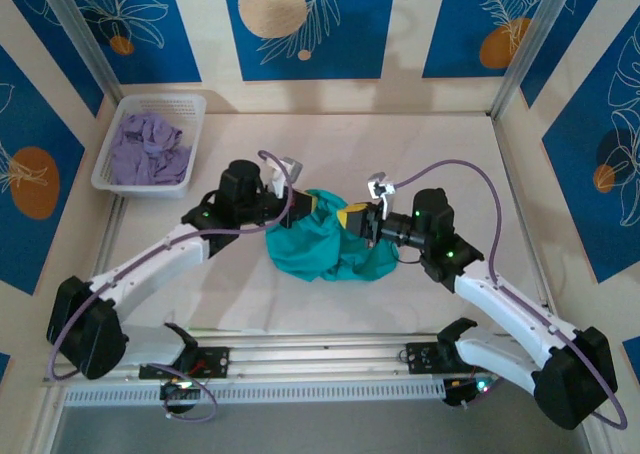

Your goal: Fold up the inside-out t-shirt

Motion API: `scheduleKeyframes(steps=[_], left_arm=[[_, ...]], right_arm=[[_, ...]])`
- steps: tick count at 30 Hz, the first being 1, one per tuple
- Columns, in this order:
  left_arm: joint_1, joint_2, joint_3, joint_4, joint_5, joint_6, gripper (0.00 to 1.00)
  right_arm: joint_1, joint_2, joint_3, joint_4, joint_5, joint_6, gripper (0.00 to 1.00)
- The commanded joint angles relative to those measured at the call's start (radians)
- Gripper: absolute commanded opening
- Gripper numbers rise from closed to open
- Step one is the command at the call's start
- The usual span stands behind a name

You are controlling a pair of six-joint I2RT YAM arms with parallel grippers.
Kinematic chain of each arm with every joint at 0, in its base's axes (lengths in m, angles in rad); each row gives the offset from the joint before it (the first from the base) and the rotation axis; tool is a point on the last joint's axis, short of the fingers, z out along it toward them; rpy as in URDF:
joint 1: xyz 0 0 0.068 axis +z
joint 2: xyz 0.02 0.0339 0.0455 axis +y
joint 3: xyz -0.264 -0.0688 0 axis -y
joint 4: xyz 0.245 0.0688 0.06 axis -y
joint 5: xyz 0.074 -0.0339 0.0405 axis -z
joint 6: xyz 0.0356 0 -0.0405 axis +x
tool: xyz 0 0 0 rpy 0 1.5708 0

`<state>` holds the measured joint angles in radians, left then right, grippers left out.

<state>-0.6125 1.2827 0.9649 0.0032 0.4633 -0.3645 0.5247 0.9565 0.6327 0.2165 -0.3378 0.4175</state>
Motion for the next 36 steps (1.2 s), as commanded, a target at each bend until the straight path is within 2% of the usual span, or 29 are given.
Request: scheduleKeyframes(steps=[1,8,13,17,22,26,30,33,36], left_arm=[[0.035,-0.056,-0.040,0.070,0.146,-0.037,0.00],[0.038,-0.059,-0.064,0.270,0.397,-0.186,0.00],[0.013,-0.068,-0.065,0.297,0.452,-0.185,0.00],[0.000,-0.090,-0.083,0.376,0.501,-0.206,0.00],[0.000,-0.122,-0.104,0.371,0.471,-0.177,0.00],[0.003,-0.136,-0.105,0.323,0.425,-0.135,0.00],[0.002,-0.147,-0.106,0.295,0.379,-0.104,0.00],[0.002,-0.143,-0.103,0.284,0.365,-0.098,0.00],[0.003,-0.137,-0.103,0.279,0.356,-0.097,0.00]], right_arm=[[-0.013,-0.025,0.004,-0.021,0.031,-0.022,0.00],[-0.026,-0.017,0.045,-0.085,0.135,0.011,0.00],[-0.022,0.049,0.091,-0.091,0.157,0.048,0.00],[-0.015,0.144,0.165,-0.209,0.209,0.054,0.07],[-0.014,0.176,0.179,-0.271,0.247,0.034,0.19],[-0.014,0.099,0.168,-0.327,0.297,-0.037,0.28],[-0.014,-0.014,0.137,-0.356,0.309,-0.113,0.33],[-0.014,-0.087,0.098,-0.333,0.263,-0.140,0.35],[-0.014,-0.114,0.060,-0.259,0.157,-0.123,0.37]])
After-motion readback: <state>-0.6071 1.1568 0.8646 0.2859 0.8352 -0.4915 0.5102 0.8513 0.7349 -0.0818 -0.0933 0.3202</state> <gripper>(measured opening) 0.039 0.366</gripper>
